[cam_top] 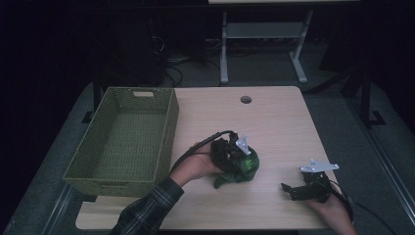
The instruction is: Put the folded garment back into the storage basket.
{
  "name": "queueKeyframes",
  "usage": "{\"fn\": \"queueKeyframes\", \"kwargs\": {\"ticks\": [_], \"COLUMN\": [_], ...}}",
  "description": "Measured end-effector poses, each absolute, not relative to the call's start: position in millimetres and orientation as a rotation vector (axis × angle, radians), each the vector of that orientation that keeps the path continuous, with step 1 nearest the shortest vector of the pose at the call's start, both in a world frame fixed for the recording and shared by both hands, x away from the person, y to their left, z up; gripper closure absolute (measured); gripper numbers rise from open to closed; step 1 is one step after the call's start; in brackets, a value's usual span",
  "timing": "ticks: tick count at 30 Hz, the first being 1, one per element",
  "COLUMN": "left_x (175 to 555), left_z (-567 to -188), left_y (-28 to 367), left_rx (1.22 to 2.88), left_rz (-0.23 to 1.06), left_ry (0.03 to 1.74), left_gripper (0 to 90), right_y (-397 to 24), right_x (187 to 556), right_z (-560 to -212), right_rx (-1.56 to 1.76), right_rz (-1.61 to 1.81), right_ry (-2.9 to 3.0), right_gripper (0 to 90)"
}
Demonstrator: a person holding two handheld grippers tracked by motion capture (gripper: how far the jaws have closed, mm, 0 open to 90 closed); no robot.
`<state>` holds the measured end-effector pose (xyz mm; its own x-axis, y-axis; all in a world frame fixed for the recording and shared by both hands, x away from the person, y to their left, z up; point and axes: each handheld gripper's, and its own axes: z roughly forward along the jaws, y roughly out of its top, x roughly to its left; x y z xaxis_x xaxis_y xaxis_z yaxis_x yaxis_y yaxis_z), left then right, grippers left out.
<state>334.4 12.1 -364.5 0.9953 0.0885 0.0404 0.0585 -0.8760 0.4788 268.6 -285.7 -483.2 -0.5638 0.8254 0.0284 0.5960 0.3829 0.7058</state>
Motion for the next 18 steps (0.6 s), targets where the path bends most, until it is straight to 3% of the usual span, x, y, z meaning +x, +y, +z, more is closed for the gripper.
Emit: {"fn": "queueKeyframes", "kwargs": {"ticks": [18], "left_x": [340], "left_z": [-313], "left_y": [42], "left_rx": [2.641], "left_rz": [0.123], "left_ry": [0.126], "left_gripper": [63.9], "right_y": [-286], "right_x": [268], "right_z": [-483], "right_rx": [1.245], "right_rz": [0.979], "right_ry": [2.317], "right_gripper": [3.2]}}
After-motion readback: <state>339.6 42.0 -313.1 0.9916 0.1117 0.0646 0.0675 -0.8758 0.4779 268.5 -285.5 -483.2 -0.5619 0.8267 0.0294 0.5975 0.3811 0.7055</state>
